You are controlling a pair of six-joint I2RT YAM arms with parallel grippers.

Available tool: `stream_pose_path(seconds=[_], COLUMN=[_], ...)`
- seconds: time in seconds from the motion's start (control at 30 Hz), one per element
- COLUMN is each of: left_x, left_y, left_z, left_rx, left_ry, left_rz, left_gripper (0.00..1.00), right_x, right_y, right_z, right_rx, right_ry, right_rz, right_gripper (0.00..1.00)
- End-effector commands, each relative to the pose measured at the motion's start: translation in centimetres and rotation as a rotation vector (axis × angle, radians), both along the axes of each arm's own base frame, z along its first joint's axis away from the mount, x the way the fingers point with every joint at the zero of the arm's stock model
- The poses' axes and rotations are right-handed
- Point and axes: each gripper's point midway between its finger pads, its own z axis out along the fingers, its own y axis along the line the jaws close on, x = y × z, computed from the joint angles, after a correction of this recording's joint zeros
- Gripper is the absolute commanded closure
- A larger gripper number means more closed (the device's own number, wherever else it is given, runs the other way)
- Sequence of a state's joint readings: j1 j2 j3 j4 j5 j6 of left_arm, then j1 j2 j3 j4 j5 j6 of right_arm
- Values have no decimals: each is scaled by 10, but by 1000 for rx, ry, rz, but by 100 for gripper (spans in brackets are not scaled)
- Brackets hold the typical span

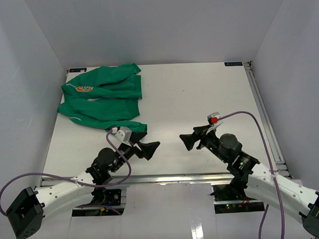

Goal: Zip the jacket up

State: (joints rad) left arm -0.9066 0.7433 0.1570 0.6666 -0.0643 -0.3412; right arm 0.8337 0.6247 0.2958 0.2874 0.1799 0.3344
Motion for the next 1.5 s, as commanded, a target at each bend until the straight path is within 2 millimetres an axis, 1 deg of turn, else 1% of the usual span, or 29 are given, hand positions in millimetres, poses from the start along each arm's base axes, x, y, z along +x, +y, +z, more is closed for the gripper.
stream_pose_path(seconds=[0.0,0.13,0.3,0.37,0.4,0.43,0.47,0.53,0.6,0.67,0.73,0.87,0.93,1.0,1.07,1.1,1.13,1.2,1.27,1.3,1.37,1.4,1.43,1.47], left_x=[-3,-3,1,8,17,27,40,67,80,90,101,127,133,140,146,149,152,156,160,161,158,158,155,151], left_y=[-2,-2,0,5,10,18,31,54,72,80,92,135,150,165,169,170,170,164,152,145,130,118,112,107], left_z=[5,4,3,-1,-1,-5,-22,-17,-38,-42,-50,-64,-73,-87,-98,-110,-117,-130,-144,-150,-159,-160,-160,-160], left_rx=[-18,-19,-18,-17,-27,-24,10,10,83,86,75,7,-28,-37,-34,-9,-1,11,14,12,14,5,-5,-17], left_ry=[-12,-5,15,45,79,124,195,309,401,438,475,603,650,692,731,763,776,800,829,843,859,860,865,869], left_rz=[-20,-17,10,60,120,196,314,543,667,712,750,879,907,951,968,979,980,958,902,868,779,708,675,645], left_gripper=[2,2,2,2,2,2,2,2,2,2,2,2,4,6,9,11,13,18,21,25,55,72,89,100], right_x=[1,1,2,3,4,5,6,8,8,8,8,6,7,7,7,6,6,6,6,5,6,7,9,11], right_y=[1,-1,-1,-1,-2,-2,-3,-3,-5,-7,-8,-7,-6,-4,-2,-1,-1,-1,-1,-1,-3,-5,-7,-9], right_z=[13,16,14,13,12,12,12,13,15,17,20,19,18,15,16,16,16,17,18,18,19,19,18,18], right_rx=[37,49,40,36,34,33,34,43,62,83,104,111,104,91,89,87,87,87,88,88,89,85,81,76], right_ry=[-29,-39,-26,-21,-19,-16,-14,-2,17,20,16,16,28,44,48,52,54,57,57,56,52,48,48,49], right_rz=[-6,-11,-17,-23,-29,-35,-43,-57,-74,-87,-90,-83,-82,-78,-71,-66,-65,-64,-64,-64,-74,-82,-98,-115], right_gripper=[10,10,10,10,10,10,10,10,10,10,10,10,10,10,10,10,10,10,10,10,10,10,10,9])
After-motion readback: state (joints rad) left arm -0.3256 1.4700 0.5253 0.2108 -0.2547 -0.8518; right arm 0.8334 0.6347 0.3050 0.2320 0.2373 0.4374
